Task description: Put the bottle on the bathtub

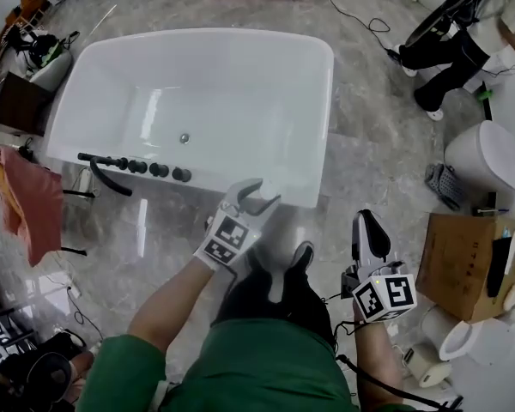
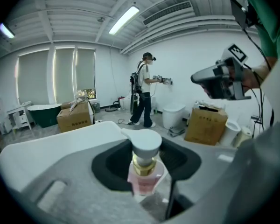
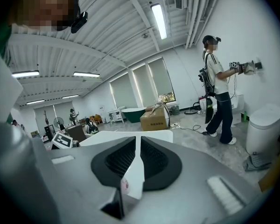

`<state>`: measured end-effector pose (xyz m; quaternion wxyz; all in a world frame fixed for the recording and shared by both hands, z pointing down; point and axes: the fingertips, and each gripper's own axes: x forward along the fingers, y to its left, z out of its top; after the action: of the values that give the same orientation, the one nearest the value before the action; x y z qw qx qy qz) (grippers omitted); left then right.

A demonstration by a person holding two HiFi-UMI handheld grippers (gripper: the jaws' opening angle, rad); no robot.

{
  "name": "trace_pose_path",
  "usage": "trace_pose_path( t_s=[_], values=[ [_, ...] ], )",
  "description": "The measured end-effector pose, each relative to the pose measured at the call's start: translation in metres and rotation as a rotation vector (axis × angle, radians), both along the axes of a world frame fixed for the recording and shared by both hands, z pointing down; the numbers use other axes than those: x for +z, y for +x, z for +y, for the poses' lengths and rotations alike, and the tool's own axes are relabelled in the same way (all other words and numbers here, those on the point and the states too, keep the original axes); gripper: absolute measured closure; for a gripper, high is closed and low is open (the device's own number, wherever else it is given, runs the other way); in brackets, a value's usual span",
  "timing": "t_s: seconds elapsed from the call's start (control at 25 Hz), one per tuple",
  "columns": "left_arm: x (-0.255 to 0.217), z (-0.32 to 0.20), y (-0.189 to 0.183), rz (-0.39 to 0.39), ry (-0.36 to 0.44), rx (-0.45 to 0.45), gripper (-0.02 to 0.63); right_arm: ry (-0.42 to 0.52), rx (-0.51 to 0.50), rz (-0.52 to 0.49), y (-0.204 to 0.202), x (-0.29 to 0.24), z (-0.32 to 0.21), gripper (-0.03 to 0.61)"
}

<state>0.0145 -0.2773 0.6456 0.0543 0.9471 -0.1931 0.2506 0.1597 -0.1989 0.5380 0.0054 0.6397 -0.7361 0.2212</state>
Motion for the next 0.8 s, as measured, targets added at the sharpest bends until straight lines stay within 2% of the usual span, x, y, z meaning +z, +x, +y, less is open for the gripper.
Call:
trace_pose_path(
  t_s=[0.24,0.52,0.8],
  values=[
    [0.032,-0.004,0.008,-0.024,-0.044,-0.009,0.439,-0.069,0.007,-0.015,0.003,0.028,0.003,0.547],
    [0.054,-0.015,0.025,-0.042,-0.058,-0.036,0.439,-0.088,0.029,-0.015,0.019,0.041,0.001,0.547],
    [0.067,-0.016,0.039,-0.044,-0.072,-0.103,0.439,-0.101,0.034,-0.023,0.032,0.051,0.001,0.547]
  ],
)
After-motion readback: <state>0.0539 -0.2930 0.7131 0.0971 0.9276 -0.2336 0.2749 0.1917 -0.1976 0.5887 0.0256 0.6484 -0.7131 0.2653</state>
